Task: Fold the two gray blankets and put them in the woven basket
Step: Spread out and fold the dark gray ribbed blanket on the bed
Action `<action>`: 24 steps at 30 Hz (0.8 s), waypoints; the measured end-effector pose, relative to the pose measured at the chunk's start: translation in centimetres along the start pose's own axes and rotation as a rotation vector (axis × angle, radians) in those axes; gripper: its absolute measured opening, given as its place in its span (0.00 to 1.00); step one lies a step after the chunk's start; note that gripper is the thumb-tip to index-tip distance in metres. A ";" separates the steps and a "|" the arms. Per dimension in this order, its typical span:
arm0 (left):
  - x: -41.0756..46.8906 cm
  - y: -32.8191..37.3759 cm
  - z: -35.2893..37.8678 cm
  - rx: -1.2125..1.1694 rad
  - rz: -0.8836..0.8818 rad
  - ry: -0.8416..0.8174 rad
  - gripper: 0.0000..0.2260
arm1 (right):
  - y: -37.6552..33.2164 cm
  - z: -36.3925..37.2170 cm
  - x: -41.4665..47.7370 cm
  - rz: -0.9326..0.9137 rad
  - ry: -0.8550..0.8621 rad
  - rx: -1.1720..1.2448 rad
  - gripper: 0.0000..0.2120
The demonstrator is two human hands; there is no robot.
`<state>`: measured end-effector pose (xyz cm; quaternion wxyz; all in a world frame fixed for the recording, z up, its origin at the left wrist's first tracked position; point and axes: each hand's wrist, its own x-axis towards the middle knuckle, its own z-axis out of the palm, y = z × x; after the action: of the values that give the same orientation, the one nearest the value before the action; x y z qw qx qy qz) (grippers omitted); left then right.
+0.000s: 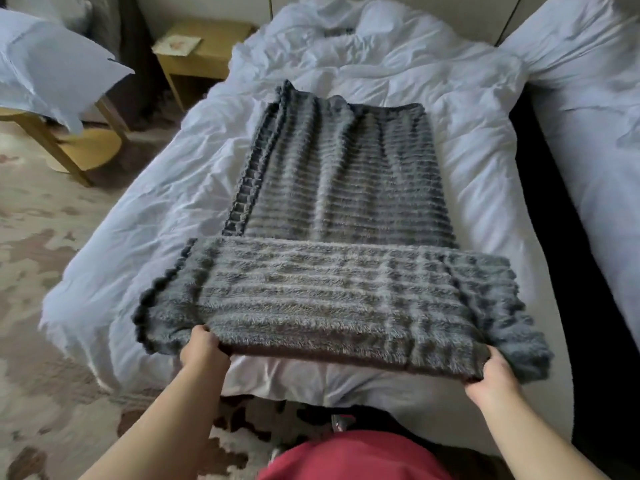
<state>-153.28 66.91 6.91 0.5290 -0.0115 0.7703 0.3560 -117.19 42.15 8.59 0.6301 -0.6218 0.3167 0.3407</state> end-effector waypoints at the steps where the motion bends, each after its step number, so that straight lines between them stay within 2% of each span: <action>1: 0.1 -0.7 -1.6 0.005 -0.005 0.016 0.05 | 1.2 -1.5 -0.6 0.014 0.022 -0.016 0.10; 4: 0.6 -2.7 -6.1 0.017 -0.049 0.033 0.06 | 4.9 -5.1 -2.5 0.068 0.076 -0.009 0.10; 7: 0.8 -3.6 -9.5 0.023 -0.081 0.019 0.06 | 8.5 -7.9 -4.6 0.123 0.094 0.007 0.06; 11: 0.5 -4.0 -12.4 0.041 -0.051 0.015 0.07 | 11.6 -10.4 -6.9 0.122 0.093 0.007 0.08; 18: -0.2 -3.4 -14.4 0.076 -0.061 -0.010 0.15 | 12.0 -10.3 -8.7 0.097 0.084 0.074 0.08; 21: -0.6 -2.5 -13.6 0.055 -0.043 -0.024 0.14 | 11.6 -9.3 -8.9 0.081 0.079 0.075 0.15; 22: -0.8 -2.0 -13.2 0.033 -0.046 -0.037 0.14 | 11.4 -8.7 -9.0 0.087 0.080 0.077 0.15; 24: -1.0 -1.1 -11.9 -0.022 -0.050 -0.040 0.13 | 10.6 -7.3 -9.5 0.120 0.112 0.081 0.09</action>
<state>-161.99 59.04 9.32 0.5528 -0.0293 0.7551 0.3512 -131.14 34.44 10.24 0.6145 -0.5936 0.4017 0.3295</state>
